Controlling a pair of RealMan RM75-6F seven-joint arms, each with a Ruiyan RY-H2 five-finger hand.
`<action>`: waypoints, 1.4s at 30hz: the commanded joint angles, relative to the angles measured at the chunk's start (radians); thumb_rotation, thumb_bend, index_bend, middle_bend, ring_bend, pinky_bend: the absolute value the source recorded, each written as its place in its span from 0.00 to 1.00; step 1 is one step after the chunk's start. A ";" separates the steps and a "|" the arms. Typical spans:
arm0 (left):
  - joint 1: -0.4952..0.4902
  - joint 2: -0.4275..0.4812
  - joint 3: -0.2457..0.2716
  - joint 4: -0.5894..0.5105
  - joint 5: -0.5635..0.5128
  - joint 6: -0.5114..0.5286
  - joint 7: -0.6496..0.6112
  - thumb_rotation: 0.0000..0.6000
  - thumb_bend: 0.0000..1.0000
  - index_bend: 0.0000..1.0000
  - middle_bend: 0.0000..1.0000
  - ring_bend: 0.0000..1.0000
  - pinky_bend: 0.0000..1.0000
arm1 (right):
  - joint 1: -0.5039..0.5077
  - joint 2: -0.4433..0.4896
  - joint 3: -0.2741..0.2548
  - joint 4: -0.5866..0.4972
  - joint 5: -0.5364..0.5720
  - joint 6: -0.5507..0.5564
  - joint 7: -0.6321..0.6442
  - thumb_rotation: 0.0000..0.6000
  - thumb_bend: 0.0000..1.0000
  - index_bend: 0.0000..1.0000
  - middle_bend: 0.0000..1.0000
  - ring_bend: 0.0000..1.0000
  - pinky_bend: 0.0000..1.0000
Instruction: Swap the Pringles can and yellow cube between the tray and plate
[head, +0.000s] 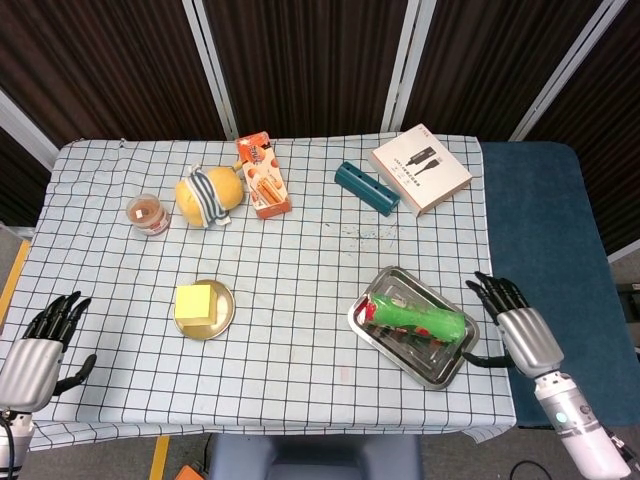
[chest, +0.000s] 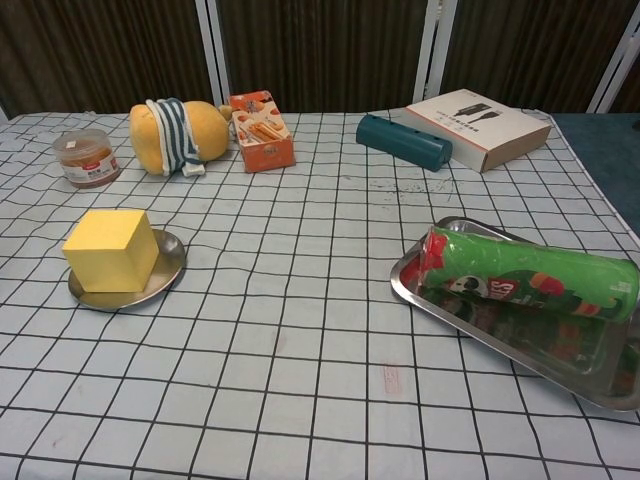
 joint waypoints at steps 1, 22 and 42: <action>-0.001 0.000 0.000 0.003 -0.005 -0.005 -0.004 1.00 0.35 0.00 0.04 0.00 0.17 | 0.069 -0.016 0.025 -0.039 0.058 -0.094 -0.084 1.00 0.06 0.00 0.00 0.00 0.00; -0.008 0.011 -0.019 0.020 -0.065 -0.040 -0.069 1.00 0.36 0.00 0.05 0.00 0.17 | 0.311 -0.210 0.117 0.036 0.516 -0.354 -0.366 1.00 0.06 0.09 0.16 0.18 0.21; -0.007 0.017 -0.023 0.023 -0.072 -0.042 -0.090 1.00 0.36 0.00 0.05 0.00 0.17 | 0.404 -0.299 0.076 0.142 0.684 -0.371 -0.429 1.00 0.06 0.42 0.40 0.46 0.45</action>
